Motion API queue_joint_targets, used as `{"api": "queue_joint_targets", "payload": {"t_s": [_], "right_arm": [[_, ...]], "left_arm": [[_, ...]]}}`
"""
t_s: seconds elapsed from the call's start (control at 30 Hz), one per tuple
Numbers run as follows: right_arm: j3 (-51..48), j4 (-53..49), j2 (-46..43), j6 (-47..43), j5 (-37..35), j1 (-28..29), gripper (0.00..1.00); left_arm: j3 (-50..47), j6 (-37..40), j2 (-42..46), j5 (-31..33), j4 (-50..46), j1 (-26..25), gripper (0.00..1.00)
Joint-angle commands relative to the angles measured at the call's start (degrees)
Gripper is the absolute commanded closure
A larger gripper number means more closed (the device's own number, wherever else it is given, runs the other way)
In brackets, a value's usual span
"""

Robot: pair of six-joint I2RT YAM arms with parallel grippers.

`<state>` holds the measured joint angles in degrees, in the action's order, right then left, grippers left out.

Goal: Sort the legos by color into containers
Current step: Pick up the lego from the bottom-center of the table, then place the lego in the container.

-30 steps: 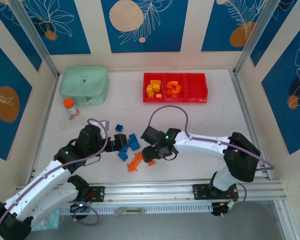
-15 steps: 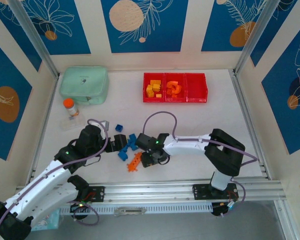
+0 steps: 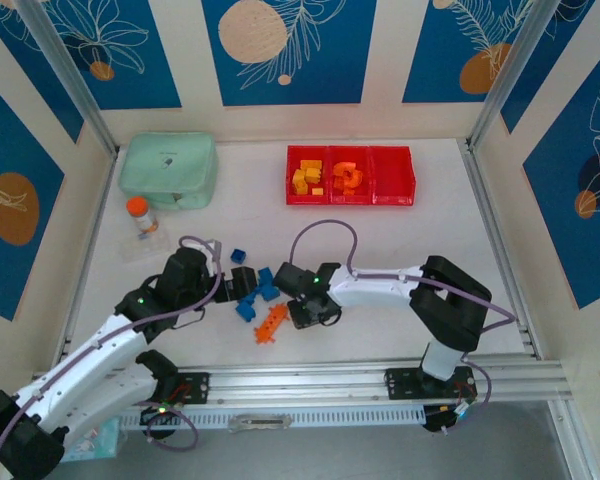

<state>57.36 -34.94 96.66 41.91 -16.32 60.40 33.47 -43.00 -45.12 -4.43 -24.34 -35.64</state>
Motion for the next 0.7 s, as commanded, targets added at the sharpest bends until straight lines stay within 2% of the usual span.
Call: {"api": "queue_joint_targets", "payload": {"t_s": [0.0,0.1,0.3,0.47,0.67], "right_arm": [[0.9,-2.3,-4.5,-1.3,-1.0,-2.3,0.69],[2.1,-3.2,-7.1,-3.3,-1.4,-6.2,0.69],[8.1,-3.9,-8.4,-8.8,-2.9,-18.5,0.69],[15.7,-2.2,-4.7,-12.3,-3.1,-29.0,0.69],[26.0,0.0,4.5,-17.0,-4.7,-36.6,0.68]], "left_arm": [[1.5,0.9,-1.2,-1.0,2.0,0.4,0.01],[2.3,1.4,-2.9,-1.5,3.3,0.4,0.01],[4.6,2.3,-7.8,-2.7,6.4,0.4,0.01],[7.2,3.0,-12.1,-3.8,9.0,0.4,0.01],[10.7,3.8,-17.7,-4.6,11.6,0.5,0.01]]}}
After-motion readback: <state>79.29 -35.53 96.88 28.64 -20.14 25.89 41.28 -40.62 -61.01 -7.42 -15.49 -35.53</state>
